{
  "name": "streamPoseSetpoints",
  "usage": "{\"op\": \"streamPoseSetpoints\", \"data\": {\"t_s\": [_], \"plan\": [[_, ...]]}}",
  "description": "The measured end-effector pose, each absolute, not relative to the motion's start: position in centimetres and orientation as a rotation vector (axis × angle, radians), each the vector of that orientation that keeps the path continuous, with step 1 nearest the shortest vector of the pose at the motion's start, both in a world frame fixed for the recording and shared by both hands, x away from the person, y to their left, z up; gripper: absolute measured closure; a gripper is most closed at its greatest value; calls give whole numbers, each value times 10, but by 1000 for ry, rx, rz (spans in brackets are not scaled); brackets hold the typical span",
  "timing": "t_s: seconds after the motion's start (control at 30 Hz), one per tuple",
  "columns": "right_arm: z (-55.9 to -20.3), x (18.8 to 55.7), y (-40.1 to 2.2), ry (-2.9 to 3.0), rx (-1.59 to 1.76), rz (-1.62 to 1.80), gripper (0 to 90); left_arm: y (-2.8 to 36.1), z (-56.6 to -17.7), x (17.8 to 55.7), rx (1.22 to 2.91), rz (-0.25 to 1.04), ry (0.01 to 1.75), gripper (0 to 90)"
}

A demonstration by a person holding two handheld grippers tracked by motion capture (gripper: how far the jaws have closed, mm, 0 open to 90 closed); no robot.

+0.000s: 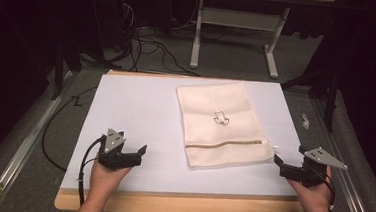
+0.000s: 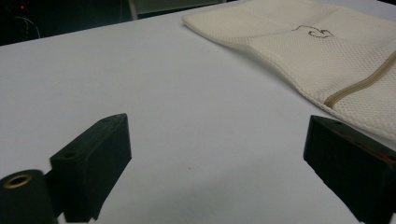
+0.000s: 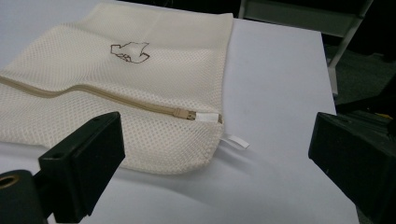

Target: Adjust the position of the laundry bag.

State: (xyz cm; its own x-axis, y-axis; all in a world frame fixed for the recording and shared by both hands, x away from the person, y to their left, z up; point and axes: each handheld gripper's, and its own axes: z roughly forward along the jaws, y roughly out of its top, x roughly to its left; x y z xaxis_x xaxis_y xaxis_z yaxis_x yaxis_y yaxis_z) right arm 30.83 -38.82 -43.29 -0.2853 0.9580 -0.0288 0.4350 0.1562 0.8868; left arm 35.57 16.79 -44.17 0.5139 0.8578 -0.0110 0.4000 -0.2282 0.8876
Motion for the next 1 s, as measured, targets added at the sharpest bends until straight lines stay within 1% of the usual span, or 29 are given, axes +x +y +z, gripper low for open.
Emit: {"op": "streamPoseSetpoints", "data": {"t_s": [0.17,0.3,0.37,0.4,0.43,0.47,0.53,0.63,0.77,0.9,1.0], "plan": [[-433,306,-389,1803,1323,1079,63,165,-441,356,1828,598,1043,113],[-433,306,-389,1804,1314,1074,72,153,-440,355,1857,566,1012,123],[-433,306,-388,1805,1314,1074,80,146,-439,355,1869,544,1006,159],[-433,306,-388,1807,1313,1074,84,139,-439,356,1873,505,1004,162],[-434,306,-387,1809,1312,1072,87,134,-440,356,1877,485,1000,183],[-435,306,-387,1811,1309,1071,90,125,-440,357,1883,450,979,221],[-435,307,-385,1818,1311,1070,94,110,-443,357,1899,411,944,331],[-436,307,-383,1825,1304,1070,97,78,-448,358,1980,380,886,360],[-437,307,-382,1832,1303,1066,105,50,-457,360,2050,345,828,374],[-438,307,-382,1839,1302,1063,109,23,-468,365,2105,307,804,383],[-438,307,-381,1846,1294,1065,112,3,-479,368,2182,322,815,416]]}}
